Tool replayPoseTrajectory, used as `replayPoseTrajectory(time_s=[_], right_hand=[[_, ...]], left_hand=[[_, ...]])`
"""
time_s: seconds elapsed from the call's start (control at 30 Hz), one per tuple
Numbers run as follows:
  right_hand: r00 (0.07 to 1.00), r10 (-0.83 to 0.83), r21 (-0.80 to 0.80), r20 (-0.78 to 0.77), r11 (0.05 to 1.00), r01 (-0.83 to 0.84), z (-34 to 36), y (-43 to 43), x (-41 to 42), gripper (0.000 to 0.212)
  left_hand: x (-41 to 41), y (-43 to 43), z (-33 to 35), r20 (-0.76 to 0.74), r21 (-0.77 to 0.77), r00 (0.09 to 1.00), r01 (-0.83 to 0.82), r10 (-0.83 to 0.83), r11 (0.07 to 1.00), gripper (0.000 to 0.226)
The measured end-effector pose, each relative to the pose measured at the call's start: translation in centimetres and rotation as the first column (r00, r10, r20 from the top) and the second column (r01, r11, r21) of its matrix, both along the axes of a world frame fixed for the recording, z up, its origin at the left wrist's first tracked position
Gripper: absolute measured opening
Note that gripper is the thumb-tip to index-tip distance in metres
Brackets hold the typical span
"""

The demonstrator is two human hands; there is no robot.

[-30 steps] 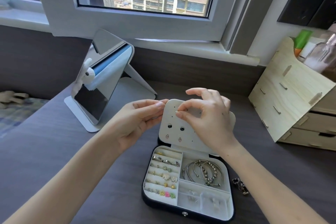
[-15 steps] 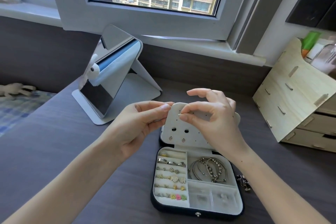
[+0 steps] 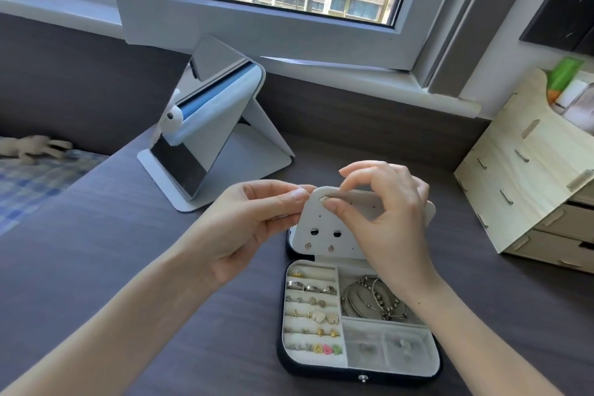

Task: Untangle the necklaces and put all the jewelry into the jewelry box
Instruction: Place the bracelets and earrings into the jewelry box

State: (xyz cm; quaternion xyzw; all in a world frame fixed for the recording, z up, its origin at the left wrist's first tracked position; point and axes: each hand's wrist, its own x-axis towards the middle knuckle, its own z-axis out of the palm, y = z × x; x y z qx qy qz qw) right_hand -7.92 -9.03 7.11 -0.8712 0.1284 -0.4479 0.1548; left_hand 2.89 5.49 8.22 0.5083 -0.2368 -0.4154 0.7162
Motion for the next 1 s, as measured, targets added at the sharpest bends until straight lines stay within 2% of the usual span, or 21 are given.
replayPoseTrajectory(time_s=[0.1, 0.27, 0.33, 0.43, 0.5, 0.63, 0.77, 1.0], right_hand=[[0.999, -0.033, -0.021, 0.011, 0.999, 0.033, -0.1, 0.3, -0.2, 0.028], [1.000, 0.003, -0.097, 0.004, 0.995, -0.003, -0.5, 0.8, -1.3, 0.026], [1.000, 0.002, -0.116, 0.031, 0.993, 0.001, -0.8, 1.2, -1.8, 0.027], [0.998, 0.001, -0.155, 0.066, 0.988, 0.010, -1.3, 1.8, -2.4, 0.027], [0.997, 0.002, -0.174, 0.076, 0.985, 0.012, -1.6, 2.0, -2.7, 0.028], [0.995, 0.017, -0.191, 0.102, 0.982, 0.003, -1.9, 2.2, -2.9, 0.027], [0.990, 0.037, -0.204, 0.134, 0.979, -0.009, -2.1, 2.2, -3.0, 0.020], [0.989, 0.046, -0.207, 0.141, 0.978, -0.016, -2.3, 2.2, -3.1, 0.018]], left_hand=[[0.6, 0.2, 0.0, 0.022, 0.011, 0.998, 0.064, -0.064, 0.998, 0.025], [2.3, 0.1, 0.2, 0.115, 0.082, 0.972, 0.197, -0.205, 0.977, 0.020], [2.9, -0.4, 0.1, 0.176, 0.151, 0.947, 0.245, -0.270, 0.958, 0.021], [3.3, -1.4, -0.3, 0.247, 0.243, 0.889, 0.329, -0.387, 0.912, 0.005], [3.4, -2.0, -0.5, 0.260, 0.269, 0.851, 0.390, -0.457, 0.880, 0.002], [3.4, -2.6, -0.7, 0.237, 0.236, 0.786, 0.524, -0.571, 0.818, 0.026], [3.1, -3.1, -0.9, 0.229, 0.182, 0.772, 0.564, -0.593, 0.805, 0.009], [3.3, -3.4, -1.4, 0.247, 0.134, 0.749, 0.603, -0.615, 0.787, 0.007]])
